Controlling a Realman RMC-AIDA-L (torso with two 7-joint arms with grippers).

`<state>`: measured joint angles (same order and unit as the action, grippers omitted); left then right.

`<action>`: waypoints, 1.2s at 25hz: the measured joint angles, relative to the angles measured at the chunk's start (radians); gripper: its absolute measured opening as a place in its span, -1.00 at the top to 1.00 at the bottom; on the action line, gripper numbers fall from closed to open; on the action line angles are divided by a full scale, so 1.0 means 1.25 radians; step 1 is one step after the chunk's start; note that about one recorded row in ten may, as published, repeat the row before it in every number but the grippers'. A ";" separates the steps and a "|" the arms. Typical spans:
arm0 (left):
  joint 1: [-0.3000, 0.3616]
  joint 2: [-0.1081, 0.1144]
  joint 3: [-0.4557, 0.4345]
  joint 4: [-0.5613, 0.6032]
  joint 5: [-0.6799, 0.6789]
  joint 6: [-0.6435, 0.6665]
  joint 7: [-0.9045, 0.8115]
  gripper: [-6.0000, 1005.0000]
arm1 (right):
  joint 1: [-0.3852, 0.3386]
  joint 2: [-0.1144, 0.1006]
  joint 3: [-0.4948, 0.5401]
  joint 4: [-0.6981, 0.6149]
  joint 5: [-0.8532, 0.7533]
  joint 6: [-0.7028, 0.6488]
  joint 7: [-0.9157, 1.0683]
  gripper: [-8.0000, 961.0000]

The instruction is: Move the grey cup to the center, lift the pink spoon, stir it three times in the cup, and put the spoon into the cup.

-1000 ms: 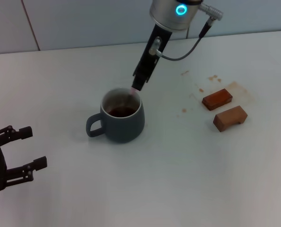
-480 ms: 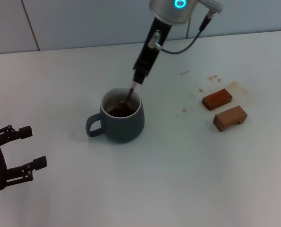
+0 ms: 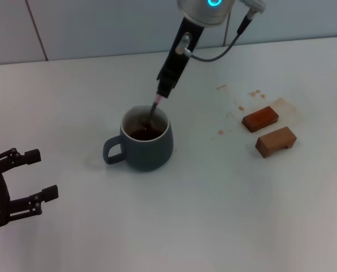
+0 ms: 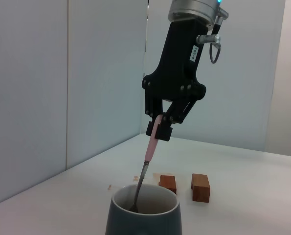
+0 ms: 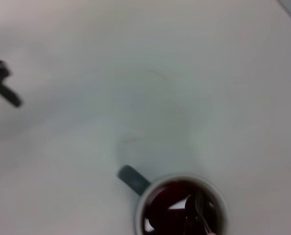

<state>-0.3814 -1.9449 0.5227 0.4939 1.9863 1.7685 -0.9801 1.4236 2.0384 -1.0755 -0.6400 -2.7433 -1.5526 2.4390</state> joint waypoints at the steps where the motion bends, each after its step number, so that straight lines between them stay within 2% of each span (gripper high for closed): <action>1: 0.000 0.000 0.000 0.000 0.000 0.000 0.000 -0.67 | 0.001 -0.001 -0.001 0.001 -0.009 -0.003 0.004 0.68; 4: -0.001 -0.001 -0.001 -0.001 0.000 0.000 0.000 -0.67 | 0.006 0.002 -0.002 0.003 -0.018 -0.041 -0.010 0.67; 9: -0.002 -0.002 -0.002 -0.001 -0.001 0.000 0.000 -0.67 | 0.007 0.025 -0.001 -0.002 -0.015 -0.017 -0.032 0.67; 18: -0.002 -0.004 -0.004 -0.001 -0.004 0.000 -0.001 -0.67 | -0.007 0.027 -0.002 0.005 -0.025 0.017 -0.019 0.66; 23: -0.002 -0.004 -0.005 0.000 -0.004 0.003 -0.003 -0.67 | -0.025 0.030 0.001 -0.015 -0.016 0.027 -0.021 0.33; 26: -0.002 -0.004 -0.006 0.002 -0.004 0.004 -0.006 -0.67 | -0.085 0.032 -0.001 -0.110 0.031 0.027 -0.029 0.15; 30: -0.002 -0.004 -0.006 0.002 -0.004 0.005 -0.007 -0.67 | -0.267 0.028 0.004 -0.332 0.187 0.034 -0.043 -0.05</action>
<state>-0.3835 -1.9495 0.5153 0.4966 1.9816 1.7752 -0.9893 1.0904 2.0729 -1.0704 -1.0553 -2.5094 -1.5101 2.3849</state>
